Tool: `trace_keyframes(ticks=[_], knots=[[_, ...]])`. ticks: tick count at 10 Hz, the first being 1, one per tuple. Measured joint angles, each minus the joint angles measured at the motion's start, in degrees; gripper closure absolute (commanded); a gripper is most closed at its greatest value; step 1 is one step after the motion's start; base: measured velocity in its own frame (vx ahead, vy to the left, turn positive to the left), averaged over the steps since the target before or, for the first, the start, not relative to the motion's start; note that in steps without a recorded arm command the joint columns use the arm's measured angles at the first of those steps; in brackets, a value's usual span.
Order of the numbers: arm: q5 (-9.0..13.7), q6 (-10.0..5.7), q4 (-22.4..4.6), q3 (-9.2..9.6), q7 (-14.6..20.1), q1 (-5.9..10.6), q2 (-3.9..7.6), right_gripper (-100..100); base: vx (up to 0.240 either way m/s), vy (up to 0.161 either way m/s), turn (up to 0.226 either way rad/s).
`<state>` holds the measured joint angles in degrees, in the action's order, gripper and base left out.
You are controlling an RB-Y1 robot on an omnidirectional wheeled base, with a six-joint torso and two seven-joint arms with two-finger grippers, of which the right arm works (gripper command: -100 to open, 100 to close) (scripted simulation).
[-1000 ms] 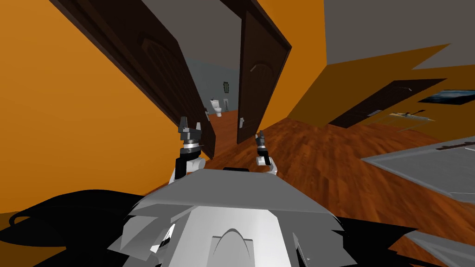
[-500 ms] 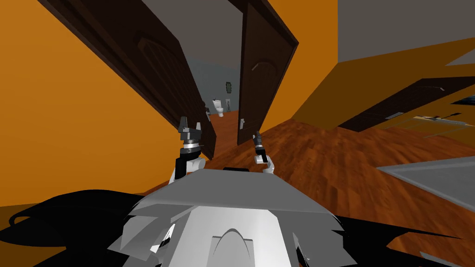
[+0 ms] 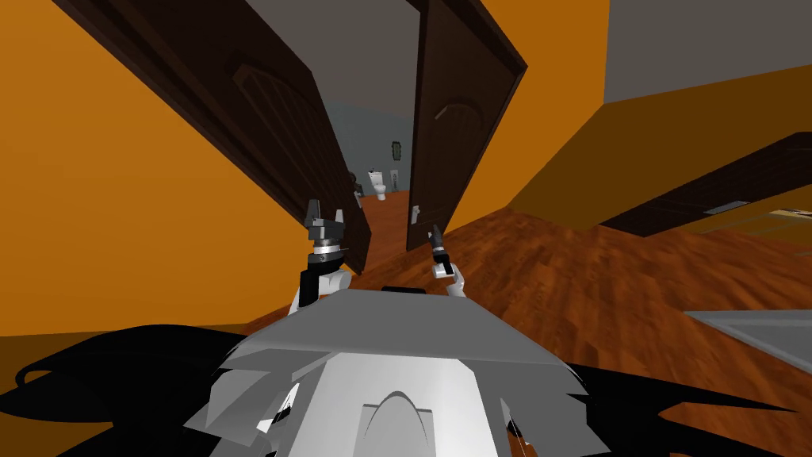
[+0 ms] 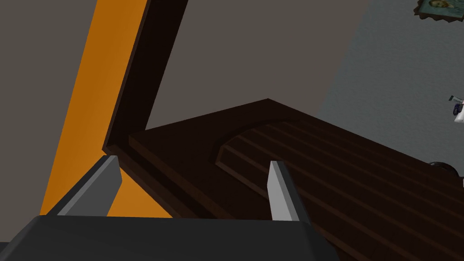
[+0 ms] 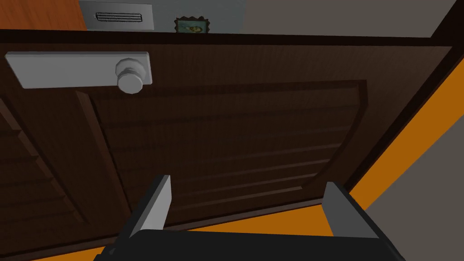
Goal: Push the door open
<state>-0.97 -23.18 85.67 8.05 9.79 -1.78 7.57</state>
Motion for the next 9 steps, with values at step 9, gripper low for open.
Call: trace_keyframes(ticks=[9], knots=[[0.5, 0.48, -11.2, 2.85, 1.1, 6.75, 0.65, -100, 0.087, -0.085, 0.091]])
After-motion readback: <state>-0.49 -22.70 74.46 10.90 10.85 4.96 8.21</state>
